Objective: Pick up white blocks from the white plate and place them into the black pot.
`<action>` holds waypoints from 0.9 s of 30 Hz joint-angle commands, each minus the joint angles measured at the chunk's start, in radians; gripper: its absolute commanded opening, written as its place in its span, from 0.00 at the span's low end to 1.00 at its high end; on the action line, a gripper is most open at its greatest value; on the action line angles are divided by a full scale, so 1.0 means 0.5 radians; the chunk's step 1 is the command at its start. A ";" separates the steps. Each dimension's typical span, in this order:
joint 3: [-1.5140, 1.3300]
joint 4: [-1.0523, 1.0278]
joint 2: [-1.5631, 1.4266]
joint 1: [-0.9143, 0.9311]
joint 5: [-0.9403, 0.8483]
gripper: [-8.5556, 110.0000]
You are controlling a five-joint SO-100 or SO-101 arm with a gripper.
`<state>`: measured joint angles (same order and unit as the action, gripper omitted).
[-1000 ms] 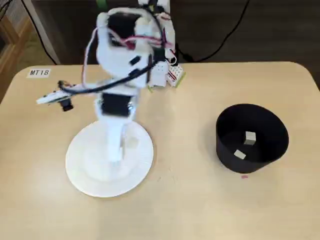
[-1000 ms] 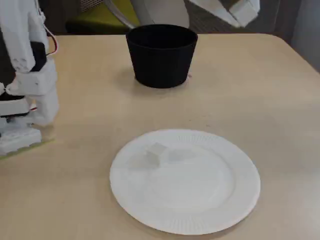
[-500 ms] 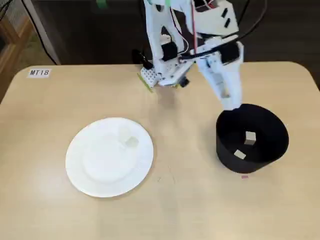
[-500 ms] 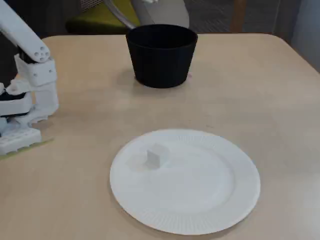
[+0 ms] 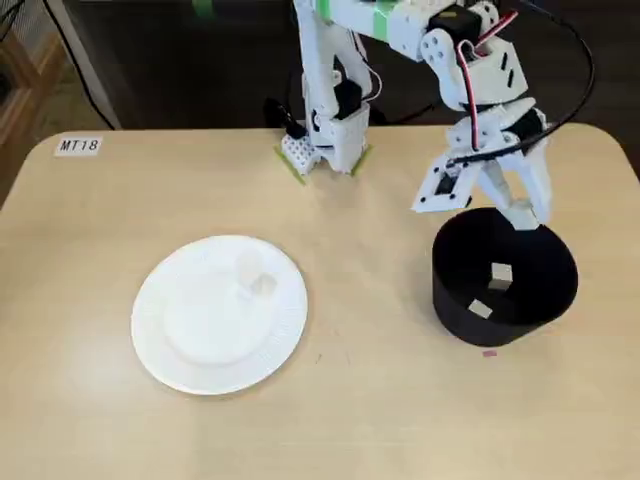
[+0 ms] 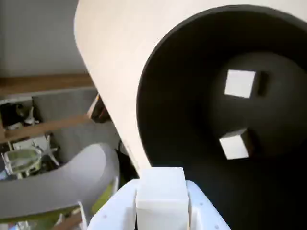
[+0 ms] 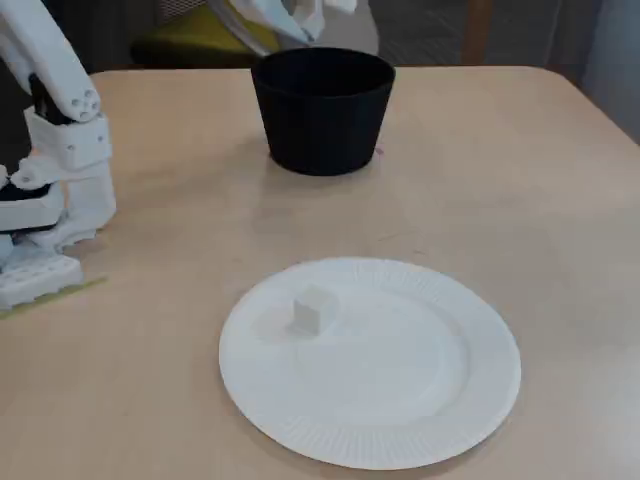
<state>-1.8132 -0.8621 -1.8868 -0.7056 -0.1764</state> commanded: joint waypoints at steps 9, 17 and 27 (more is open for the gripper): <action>0.000 -0.052 0.058 0.110 -0.046 0.43; 0.034 -0.169 -0.021 0.258 0.003 0.05; 0.071 -0.874 -0.252 1.338 0.469 0.05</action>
<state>-1.8132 -1.2103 -1.9696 -0.2010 -0.0368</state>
